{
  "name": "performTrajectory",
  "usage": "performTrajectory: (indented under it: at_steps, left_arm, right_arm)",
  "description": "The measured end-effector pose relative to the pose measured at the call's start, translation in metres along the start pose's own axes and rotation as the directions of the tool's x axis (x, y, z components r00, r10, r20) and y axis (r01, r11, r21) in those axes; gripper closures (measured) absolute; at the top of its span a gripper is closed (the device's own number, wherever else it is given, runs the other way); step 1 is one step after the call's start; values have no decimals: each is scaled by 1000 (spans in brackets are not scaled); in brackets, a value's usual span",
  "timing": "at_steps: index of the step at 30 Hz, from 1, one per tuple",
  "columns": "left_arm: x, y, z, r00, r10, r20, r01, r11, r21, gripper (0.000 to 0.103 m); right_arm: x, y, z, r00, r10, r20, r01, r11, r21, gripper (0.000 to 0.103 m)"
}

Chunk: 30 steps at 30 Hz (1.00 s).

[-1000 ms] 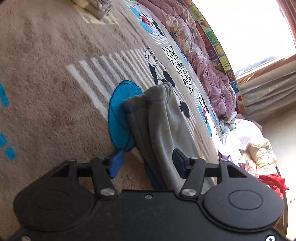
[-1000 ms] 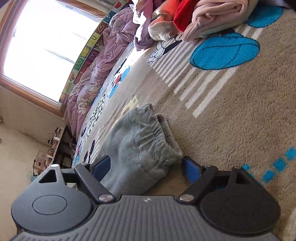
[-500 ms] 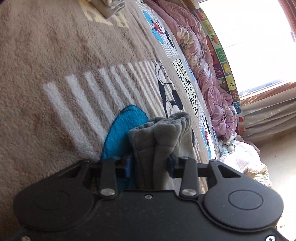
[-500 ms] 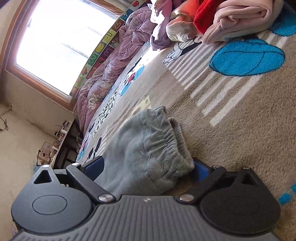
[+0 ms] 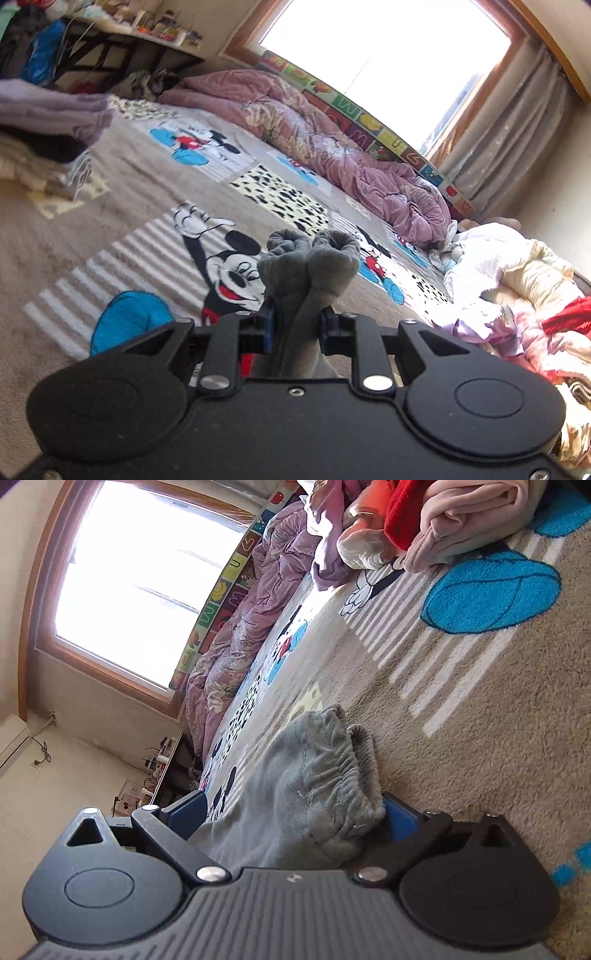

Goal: Fold clothes
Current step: 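Lift the folded edge with both grippers and fold it over the waistband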

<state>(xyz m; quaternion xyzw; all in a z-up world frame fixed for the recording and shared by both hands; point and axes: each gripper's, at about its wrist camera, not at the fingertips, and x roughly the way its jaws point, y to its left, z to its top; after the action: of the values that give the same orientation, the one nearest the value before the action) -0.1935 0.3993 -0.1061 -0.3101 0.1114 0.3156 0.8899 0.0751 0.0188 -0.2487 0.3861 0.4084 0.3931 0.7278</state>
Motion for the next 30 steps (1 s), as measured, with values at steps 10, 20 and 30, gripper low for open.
performTrajectory:
  at_steps: [10,20,30]
  left_arm:
    - [0,-146,-78,996,-16,82,-28,863,505,83]
    - [11,-219,-185,993,-64,97,-46,551,833,84]
    - [27,-230,-256,994,-96,-57,85,311,947,68]
  right_arm:
    - [-23,-9,8,998,38,47,-39,999,11,6]
    - [-36,-23,18,995,53,90,-57,997,44,6]
    - [-44,-12,26,994,16,105,-7,996,-85,6]
